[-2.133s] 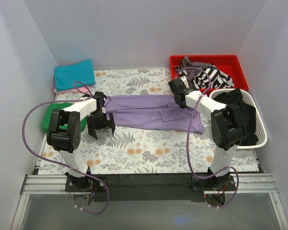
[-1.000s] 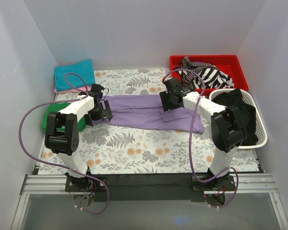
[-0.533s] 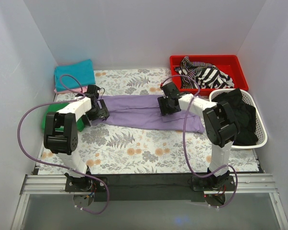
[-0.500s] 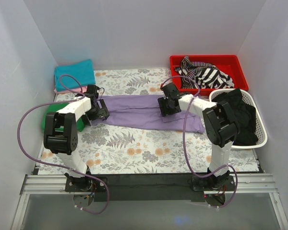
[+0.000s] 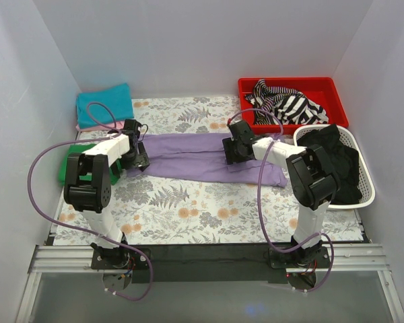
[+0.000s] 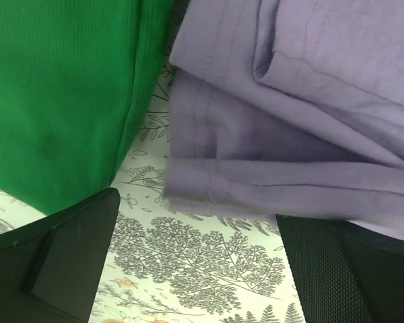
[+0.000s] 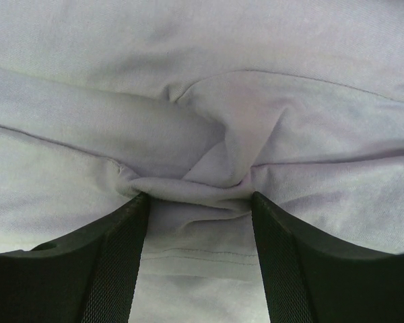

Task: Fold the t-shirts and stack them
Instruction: Fold the tshirt

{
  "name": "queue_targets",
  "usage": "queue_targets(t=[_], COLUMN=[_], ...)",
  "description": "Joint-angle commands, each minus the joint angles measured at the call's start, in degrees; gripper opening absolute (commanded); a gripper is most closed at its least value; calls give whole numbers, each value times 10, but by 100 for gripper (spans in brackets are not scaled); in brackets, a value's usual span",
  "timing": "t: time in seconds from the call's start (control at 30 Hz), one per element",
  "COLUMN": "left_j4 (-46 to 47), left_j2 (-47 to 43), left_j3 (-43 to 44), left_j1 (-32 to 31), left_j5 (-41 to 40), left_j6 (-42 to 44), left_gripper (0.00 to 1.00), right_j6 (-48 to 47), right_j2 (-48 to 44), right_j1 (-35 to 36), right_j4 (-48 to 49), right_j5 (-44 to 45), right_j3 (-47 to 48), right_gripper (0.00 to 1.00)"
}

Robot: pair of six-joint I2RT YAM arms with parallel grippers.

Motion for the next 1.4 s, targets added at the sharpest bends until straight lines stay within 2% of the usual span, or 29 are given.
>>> queue_targets(t=[0.0,0.13,0.3,0.4,0.8,1.07,1.17,1.27,1.37], left_j4=[-28,-34,-35,-28,10,37,48,40,16], left_j2=[1,10,1,-14,-67,-122,-129,-117,-104], left_j3=[17,15,4,-8,-55,-67,-73,-55,-26], left_j1=[1,1,1,1,3,0,-1,-6,-18], left_j5=[-92,-150,-183,-165,-228,-226,-193,-197,-139], left_j6=[30,32,35,43,81,124,138,138,127], left_gripper=[98,98,98,98,98,98,98,98,98], right_j6=[9,12,16,18,21,16,-3,-22,-29], right_j2=[22,14,3,-6,-40,-110,-122,-134,-136], right_j1=[-10,-11,-24,-30,-59,-70,-73,-67,-65], right_j4=[-53,-48,-45,-47,-95,-117,-119,-122,-125], right_j5=[36,34,39,51,72,128,102,38,17], right_j3=[-57,-84,-115,-133,-127,-137,-116,-90,-65], right_gripper=[68,68,68,69,69,69,69,67,67])
